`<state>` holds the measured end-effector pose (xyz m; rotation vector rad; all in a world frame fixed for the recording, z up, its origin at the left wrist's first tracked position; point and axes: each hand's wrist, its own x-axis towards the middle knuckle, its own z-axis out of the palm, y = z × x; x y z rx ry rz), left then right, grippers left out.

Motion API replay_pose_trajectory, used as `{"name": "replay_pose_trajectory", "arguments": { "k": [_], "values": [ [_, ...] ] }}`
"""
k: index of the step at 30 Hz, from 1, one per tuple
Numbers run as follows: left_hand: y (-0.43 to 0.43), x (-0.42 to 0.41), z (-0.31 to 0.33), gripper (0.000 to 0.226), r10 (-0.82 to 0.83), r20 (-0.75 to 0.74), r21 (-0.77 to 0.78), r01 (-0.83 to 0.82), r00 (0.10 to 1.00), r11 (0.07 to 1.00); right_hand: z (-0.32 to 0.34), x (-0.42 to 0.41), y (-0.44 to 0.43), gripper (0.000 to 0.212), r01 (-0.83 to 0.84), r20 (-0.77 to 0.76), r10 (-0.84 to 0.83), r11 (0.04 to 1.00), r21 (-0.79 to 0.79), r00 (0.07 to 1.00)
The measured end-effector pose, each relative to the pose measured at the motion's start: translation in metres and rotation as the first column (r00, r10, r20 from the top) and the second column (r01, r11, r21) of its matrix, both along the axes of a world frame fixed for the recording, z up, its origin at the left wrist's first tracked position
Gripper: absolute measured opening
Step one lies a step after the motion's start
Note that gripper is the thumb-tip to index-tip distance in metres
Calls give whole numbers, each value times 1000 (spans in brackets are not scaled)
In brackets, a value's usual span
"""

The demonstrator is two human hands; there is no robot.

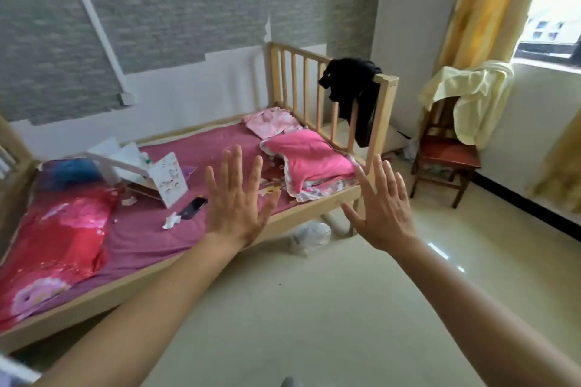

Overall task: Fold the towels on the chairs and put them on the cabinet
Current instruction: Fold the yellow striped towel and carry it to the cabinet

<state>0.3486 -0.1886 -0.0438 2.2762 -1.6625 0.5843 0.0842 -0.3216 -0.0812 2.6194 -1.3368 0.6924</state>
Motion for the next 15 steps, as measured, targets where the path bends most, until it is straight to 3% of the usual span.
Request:
{"name": "replay_pose_trajectory", "arguments": {
  "k": [8,11,15],
  "values": [
    [-280,-72,-37,83,-341,-35,92,343,939,935,-2,-94,-201,84,310,-107,-310,951,-23,945],
    [-385,-123,-29,83,-422,-32,175,421,906,890,8,-143,-266,82,444,-89,-447,895,-54,890],
    [-489,-190,-24,81,-523,-63,147,526,850,838,4,-209,-323,81,562,-43,-563,826,-45,825]
  ]
}}
